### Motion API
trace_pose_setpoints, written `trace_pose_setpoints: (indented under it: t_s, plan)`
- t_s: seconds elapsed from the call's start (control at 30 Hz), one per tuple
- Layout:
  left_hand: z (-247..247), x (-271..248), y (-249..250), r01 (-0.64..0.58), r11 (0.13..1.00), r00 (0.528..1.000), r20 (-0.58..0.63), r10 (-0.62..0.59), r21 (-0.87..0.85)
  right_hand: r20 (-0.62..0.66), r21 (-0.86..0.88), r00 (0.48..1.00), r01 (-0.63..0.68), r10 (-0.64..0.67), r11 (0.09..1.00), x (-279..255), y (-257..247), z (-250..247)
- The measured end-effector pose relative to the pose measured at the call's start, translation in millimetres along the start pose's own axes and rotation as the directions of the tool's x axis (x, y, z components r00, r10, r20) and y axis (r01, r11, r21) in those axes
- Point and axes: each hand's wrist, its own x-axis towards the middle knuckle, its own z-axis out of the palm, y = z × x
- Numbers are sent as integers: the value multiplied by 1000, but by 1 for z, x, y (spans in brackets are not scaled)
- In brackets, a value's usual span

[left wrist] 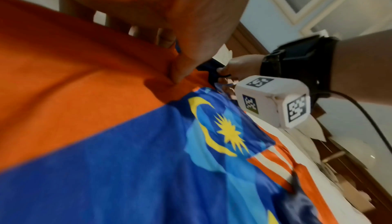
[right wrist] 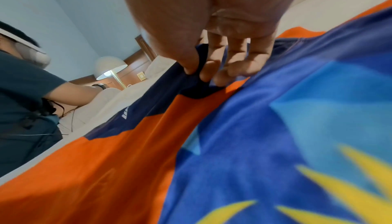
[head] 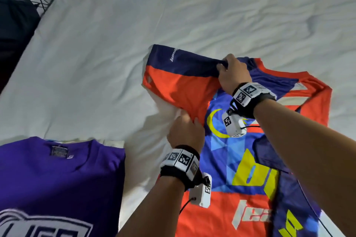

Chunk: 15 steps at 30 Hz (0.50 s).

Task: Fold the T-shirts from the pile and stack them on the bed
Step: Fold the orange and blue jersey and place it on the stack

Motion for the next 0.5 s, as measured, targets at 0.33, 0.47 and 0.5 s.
trace_pose_setpoints:
  t_s: [0.33,0.47,0.5]
  plan:
    - [68,-75,50,-272,952,960,-27,278,142,3,-211,994,111,-113,971,-11,55,-63]
    - [104,-81,53,-264,936,964,78,253,233,32,-197,993,117,-113,974,-19,67,-68]
    - [109,-84,52,-264,933,964,78,253,243,20,-190,994,111,-109,976,-25,68,-66]
